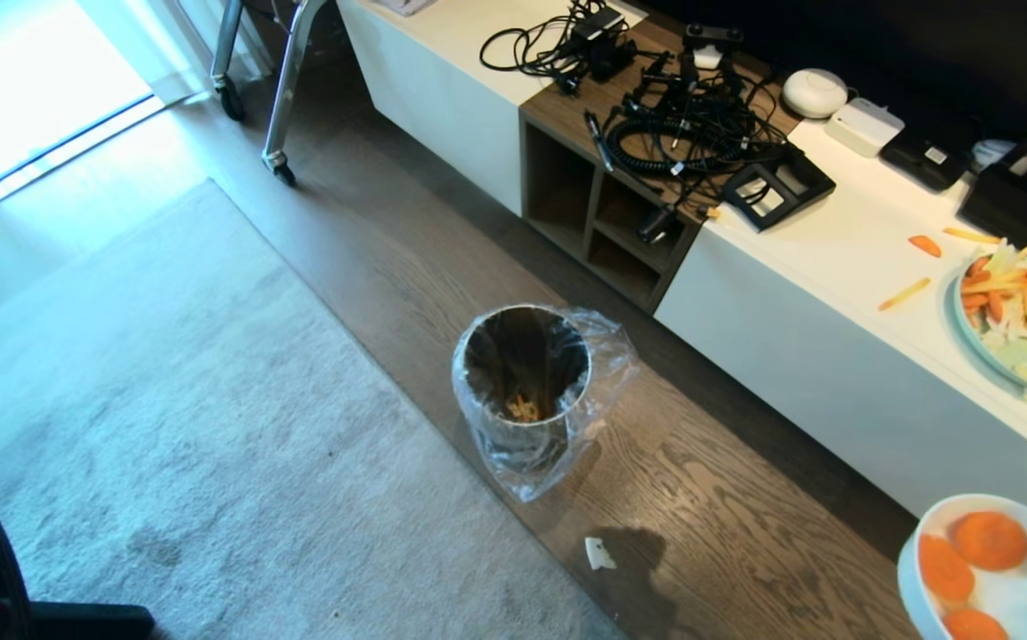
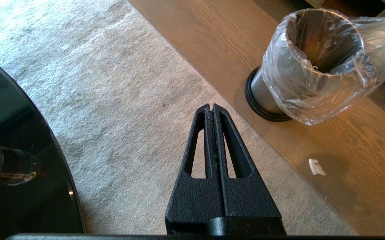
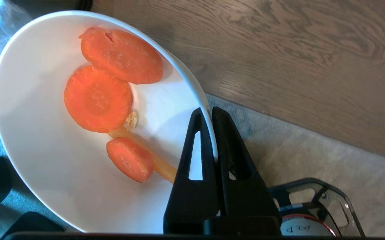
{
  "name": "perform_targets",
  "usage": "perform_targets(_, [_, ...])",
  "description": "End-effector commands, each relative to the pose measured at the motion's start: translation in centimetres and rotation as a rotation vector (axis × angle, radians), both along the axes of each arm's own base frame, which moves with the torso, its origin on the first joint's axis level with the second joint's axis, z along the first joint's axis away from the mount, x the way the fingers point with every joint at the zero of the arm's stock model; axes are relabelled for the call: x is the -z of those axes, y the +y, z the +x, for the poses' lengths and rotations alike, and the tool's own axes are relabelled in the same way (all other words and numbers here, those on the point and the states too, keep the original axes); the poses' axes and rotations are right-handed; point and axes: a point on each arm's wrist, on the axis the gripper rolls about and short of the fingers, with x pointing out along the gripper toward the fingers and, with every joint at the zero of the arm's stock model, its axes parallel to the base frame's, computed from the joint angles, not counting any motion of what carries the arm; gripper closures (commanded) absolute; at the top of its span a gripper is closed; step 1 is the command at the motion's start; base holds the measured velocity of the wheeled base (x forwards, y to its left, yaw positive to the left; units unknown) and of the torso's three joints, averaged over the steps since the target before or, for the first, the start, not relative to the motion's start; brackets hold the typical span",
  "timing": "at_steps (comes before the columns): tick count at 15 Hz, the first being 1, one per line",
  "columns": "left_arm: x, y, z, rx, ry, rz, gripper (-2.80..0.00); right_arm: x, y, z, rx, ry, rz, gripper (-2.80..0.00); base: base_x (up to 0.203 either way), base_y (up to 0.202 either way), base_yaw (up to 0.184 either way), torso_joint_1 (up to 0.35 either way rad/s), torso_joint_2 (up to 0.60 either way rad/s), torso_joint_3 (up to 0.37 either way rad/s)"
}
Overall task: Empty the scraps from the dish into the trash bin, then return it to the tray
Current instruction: Move the bowl over the trash can
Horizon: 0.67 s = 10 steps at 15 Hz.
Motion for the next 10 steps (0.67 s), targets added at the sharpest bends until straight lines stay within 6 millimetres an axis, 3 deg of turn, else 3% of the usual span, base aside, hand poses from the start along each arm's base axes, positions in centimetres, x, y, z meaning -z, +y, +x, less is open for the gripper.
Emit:
perform_targets(1, [0.0,0.0,0.0,-0.001,-0.001,-0.001,0.00,-1.2,0.7,1.8,-0.025,-0.016,-0.022,0.00,0.000,0.000,0.000,0.000,0.00,0.000])
perform_targets(7, [0.0,0.0,0.0,-0.001,-0.001,-0.001,0.00,-5.1,3.5,8.5,-0.079,-0.097,-0.118,0.00,0.000,0.000,0.000,0.000,0.00,0.000])
perform_targets(10, [0.0,0.0,0.0,0.000,-0.001,-0.001,0.00,-6.1,4.9,11.2,-0.088,-0.138,-0.177,0.00,0.000,0.000,0.000,0.000,0.00,0.000])
